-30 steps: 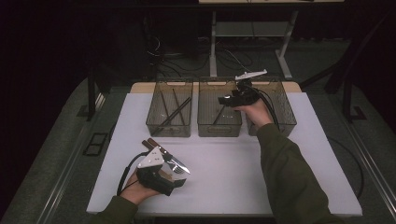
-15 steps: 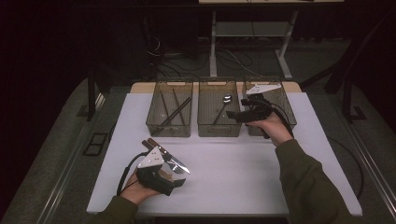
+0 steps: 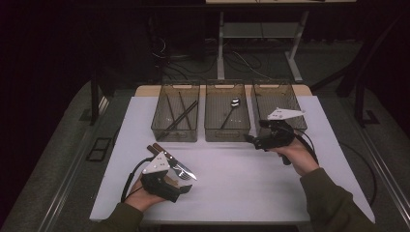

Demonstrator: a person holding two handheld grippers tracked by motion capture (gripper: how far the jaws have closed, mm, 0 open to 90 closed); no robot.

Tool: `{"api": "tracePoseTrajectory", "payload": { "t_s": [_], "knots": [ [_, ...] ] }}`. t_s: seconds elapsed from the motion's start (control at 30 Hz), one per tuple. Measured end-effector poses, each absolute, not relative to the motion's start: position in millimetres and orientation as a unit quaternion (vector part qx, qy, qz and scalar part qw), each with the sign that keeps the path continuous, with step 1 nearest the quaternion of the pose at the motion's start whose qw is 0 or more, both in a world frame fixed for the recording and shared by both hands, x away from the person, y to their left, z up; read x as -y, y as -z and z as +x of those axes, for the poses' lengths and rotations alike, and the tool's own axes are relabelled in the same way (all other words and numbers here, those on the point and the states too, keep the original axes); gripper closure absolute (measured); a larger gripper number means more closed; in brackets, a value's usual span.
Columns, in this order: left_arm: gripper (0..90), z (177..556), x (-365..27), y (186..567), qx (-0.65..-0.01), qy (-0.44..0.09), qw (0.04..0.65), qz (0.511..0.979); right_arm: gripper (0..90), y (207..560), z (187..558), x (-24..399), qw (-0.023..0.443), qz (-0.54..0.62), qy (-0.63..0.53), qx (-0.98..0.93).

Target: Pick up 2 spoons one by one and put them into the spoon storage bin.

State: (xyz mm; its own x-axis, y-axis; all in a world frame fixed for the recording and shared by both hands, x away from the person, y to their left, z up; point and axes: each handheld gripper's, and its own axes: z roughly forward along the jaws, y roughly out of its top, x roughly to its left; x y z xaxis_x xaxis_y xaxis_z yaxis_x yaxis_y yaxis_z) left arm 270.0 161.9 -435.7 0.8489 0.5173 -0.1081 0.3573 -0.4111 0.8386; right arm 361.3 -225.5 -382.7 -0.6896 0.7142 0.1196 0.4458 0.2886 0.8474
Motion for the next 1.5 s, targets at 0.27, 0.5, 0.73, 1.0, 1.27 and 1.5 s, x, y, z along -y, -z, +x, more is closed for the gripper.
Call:
{"api": "tracePoseTrajectory", "payload": {
  "t_s": [0.27,0.5,0.73,1.0,1.27,1.5],
  "knots": [
    [0.0,270.7,-162.9,436.0,-0.268,-0.086,0.473,0.835,12.1,403.0,333.6,246.9,0.149,0.372,-0.475,-0.784],
    [0.0,271.3,-164.0,435.9,-0.272,-0.089,0.471,0.834,12.1,419.1,313.7,266.3,0.148,0.387,-0.479,-0.774],
    [0.0,271.8,-164.6,434.7,-0.274,-0.091,0.469,0.835,12.2,431.5,293.6,277.8,0.149,0.388,-0.481,-0.772],
    [7.9,273.0,-169.7,432.1,-0.293,-0.097,0.455,0.835,12.2,439.6,273.8,286.6,0.148,0.391,-0.472,-0.776],
    [37.3,278.1,-187.0,426.3,-0.311,-0.109,0.440,0.835,12.1,441.1,272.0,284.9,0.145,0.384,-0.469,-0.782],
    [70.2,284.8,-201.0,425.6,-0.327,-0.120,0.400,0.848,12.2,441.0,271.8,284.0,0.144,0.382,-0.469,-0.783]
  ]
}}
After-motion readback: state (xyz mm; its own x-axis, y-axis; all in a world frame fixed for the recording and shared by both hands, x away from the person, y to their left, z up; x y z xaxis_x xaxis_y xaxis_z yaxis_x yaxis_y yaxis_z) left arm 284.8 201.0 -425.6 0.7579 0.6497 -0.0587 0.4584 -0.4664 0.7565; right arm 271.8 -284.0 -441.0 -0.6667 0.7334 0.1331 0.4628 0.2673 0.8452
